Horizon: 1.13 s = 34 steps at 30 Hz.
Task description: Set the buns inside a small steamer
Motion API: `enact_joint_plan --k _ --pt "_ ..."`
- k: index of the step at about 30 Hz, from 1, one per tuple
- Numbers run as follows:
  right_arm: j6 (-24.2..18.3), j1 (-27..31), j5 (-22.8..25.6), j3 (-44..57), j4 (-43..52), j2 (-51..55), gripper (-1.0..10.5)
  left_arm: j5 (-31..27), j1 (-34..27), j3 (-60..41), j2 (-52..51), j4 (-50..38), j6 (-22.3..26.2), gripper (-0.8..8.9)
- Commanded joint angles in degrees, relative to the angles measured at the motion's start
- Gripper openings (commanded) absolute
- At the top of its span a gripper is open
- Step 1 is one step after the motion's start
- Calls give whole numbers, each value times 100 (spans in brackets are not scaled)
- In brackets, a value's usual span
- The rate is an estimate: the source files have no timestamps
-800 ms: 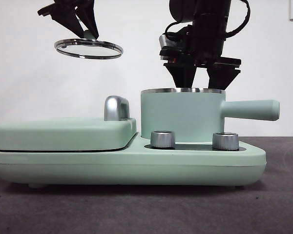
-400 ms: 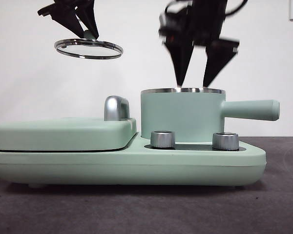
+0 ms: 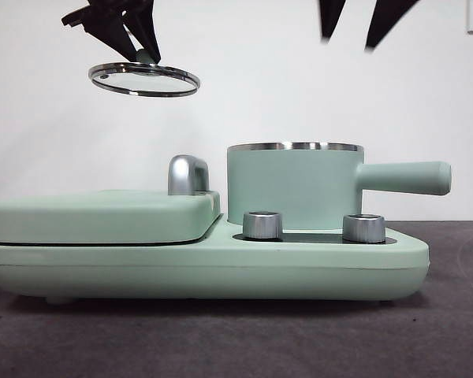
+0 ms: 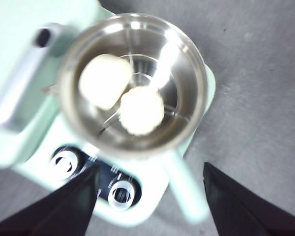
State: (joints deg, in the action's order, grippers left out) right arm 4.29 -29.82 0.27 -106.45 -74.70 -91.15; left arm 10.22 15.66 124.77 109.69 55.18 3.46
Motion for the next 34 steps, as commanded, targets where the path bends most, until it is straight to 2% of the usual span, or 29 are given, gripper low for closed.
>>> enact_joint_plan --k 1,8,16,22,26,28,34 --pt "-50 -129 24 -2 -122 468 334 9 46 238 -61 -90 17 18" --pt "278 -308 20 1141 136 2225 334 9 153 238 -61 -63 13 18" --pt "433 -428 -22 3257 1113 4649 334 9 522 238 -61 -42 15 18" --pt "437 -428 -28 4345 1423 6203 334 9 909 238 -61 68 17 18" --pt "426 -428 -61 4813 1416 6881 334 9 1211 238 -61 142 15 18" --pt "426 -428 -225 5029 1421 7125 334 9 1370 238 -61 212 15 18" --pt "474 -428 -603 5403 1464 7324 335 9 1965 236 -61 328 20 18"
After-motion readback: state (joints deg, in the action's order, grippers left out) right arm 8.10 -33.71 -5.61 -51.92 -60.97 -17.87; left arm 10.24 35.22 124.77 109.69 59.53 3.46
